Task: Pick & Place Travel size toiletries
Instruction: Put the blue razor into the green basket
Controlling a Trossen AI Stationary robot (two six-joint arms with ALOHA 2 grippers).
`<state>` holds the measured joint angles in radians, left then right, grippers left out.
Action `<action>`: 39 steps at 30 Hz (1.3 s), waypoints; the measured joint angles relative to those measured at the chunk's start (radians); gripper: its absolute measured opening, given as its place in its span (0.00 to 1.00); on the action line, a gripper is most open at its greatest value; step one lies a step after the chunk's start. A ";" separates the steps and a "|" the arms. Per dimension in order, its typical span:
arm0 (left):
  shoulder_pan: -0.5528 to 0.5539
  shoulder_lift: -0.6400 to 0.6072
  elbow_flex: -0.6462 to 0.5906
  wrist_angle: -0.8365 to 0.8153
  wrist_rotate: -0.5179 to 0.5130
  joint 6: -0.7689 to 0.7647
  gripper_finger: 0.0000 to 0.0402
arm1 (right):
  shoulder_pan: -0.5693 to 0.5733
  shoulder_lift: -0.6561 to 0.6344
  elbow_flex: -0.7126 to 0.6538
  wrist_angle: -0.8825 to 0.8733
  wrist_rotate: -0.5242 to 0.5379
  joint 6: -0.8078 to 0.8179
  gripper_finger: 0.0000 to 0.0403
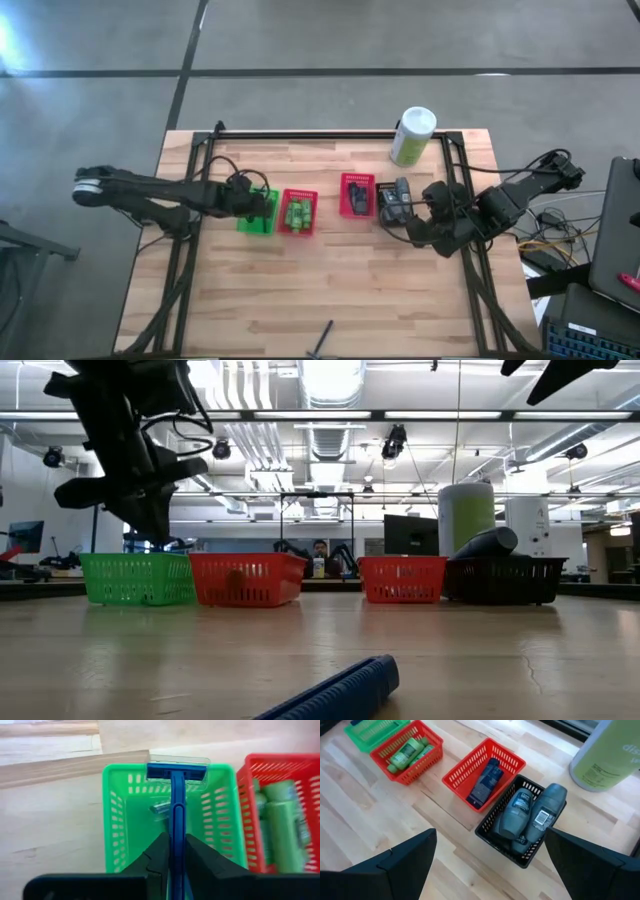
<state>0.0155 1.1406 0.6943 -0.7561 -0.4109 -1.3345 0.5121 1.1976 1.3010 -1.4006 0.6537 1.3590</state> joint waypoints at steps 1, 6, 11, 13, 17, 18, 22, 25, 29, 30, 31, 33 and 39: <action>0.001 0.004 -0.005 0.007 0.003 0.013 0.15 | 0.000 0.000 0.000 0.000 0.000 0.000 0.91; 0.003 0.014 -0.033 0.063 0.008 0.023 0.24 | -0.003 0.000 0.000 0.000 0.000 -0.004 0.91; 0.002 0.014 -0.041 0.060 0.060 -0.005 0.35 | -0.003 0.000 0.000 -0.001 0.000 -0.009 0.91; -0.016 0.013 -0.015 0.056 0.058 -0.002 0.39 | -0.003 0.000 0.000 -0.001 0.000 -0.009 0.91; -0.099 0.013 0.096 0.139 0.016 0.123 0.44 | -0.003 0.000 0.000 -0.002 0.000 -0.009 0.91; -0.126 0.017 0.126 0.177 0.013 0.154 0.44 | -0.003 0.000 0.000 -0.002 0.000 -0.009 0.91; -0.242 0.076 0.251 0.233 0.063 0.150 0.44 | -0.002 0.000 0.000 -0.002 -0.001 -0.021 0.91; -0.348 0.185 0.338 0.190 0.096 0.093 0.44 | -0.002 0.000 0.000 -0.002 -0.002 -0.030 0.91; -0.463 0.379 0.460 0.159 0.109 0.004 0.44 | -0.002 0.000 0.000 -0.002 -0.002 -0.031 0.91; -0.478 0.431 0.496 0.130 0.117 -0.027 0.44 | -0.002 0.000 0.000 -0.002 -0.002 -0.031 0.91; -0.488 0.480 0.535 0.093 0.125 -0.056 0.44 | -0.002 0.000 0.000 -0.002 -0.002 -0.032 0.91; -0.497 0.576 0.614 0.026 0.141 -0.110 0.45 | -0.002 0.000 0.000 -0.002 -0.002 -0.038 0.91; -0.498 0.802 0.844 -0.058 0.257 -0.197 0.53 | -0.002 0.000 0.000 -0.002 -0.022 -0.056 0.91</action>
<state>-0.4827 1.9426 1.5387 -0.8143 -0.1536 -1.5317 0.5102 1.1980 1.3011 -1.4028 0.6317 1.3035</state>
